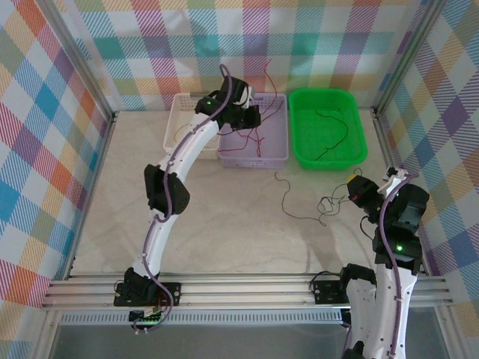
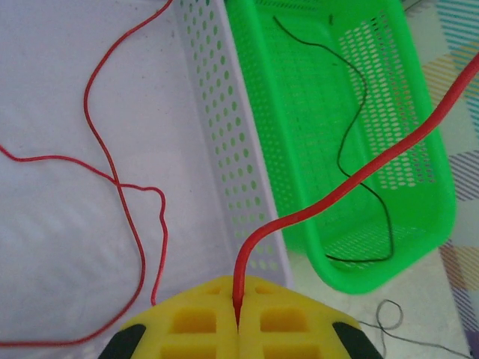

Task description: Untangle the cables

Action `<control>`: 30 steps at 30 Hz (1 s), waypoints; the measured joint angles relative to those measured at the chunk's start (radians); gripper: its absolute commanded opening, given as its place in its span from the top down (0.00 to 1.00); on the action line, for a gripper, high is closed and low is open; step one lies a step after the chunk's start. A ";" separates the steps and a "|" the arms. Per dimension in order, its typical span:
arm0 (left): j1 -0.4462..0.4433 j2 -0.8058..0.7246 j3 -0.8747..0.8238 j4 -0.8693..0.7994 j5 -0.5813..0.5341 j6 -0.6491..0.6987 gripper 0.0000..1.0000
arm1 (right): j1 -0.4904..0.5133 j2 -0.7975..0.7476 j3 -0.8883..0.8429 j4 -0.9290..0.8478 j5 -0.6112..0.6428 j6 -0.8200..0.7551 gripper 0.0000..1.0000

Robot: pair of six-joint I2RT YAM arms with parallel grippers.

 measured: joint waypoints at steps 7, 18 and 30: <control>0.000 0.176 0.056 0.069 -0.030 -0.014 1.00 | 0.001 -0.014 0.002 0.001 -0.014 -0.003 1.00; 0.000 0.286 0.081 0.142 -0.067 -0.028 1.00 | 0.002 -0.001 0.002 0.015 -0.046 -0.003 1.00; 0.003 0.305 0.090 0.158 -0.054 -0.059 0.52 | 0.030 0.047 0.002 0.050 -0.084 0.001 1.00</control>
